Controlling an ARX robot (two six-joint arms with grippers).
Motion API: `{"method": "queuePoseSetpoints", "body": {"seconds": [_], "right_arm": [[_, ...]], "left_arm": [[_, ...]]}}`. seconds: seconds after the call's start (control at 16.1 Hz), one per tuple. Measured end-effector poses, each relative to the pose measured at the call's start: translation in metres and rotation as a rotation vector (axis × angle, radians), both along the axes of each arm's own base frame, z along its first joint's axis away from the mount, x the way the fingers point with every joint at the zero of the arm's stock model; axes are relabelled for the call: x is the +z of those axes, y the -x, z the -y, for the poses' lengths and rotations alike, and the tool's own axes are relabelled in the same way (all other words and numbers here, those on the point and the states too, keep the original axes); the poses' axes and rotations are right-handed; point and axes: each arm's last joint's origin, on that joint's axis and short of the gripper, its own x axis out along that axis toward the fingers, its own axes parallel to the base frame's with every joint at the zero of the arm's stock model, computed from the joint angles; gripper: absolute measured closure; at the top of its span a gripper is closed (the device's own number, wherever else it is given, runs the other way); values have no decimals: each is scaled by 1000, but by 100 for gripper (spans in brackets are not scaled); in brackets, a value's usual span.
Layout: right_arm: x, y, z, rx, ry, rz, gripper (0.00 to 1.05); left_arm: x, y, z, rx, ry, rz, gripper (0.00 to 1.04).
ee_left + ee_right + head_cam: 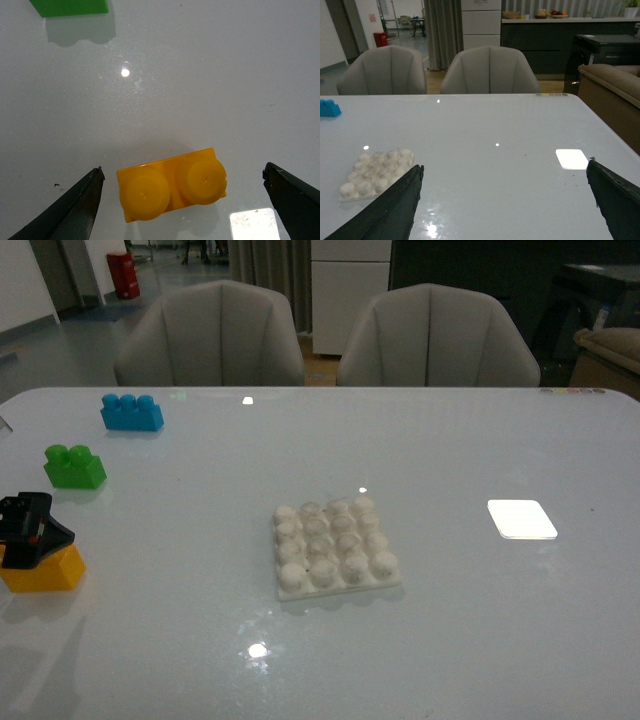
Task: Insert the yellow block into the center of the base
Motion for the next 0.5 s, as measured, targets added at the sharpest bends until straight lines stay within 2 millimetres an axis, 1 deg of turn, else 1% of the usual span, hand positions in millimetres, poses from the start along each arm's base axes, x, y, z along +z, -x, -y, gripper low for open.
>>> {"method": "queuePoseSetpoints", "body": {"seconds": [0.25, 0.5], "right_arm": [[0, 0, 0, 0, 0, 0, 6], [0, 0, 0, 0, 0, 0, 6]], "left_arm": [[-8, -3, 2, 18, 2, -12, 7], [-21, -5, 4, 32, -10, -42, 7]]}}
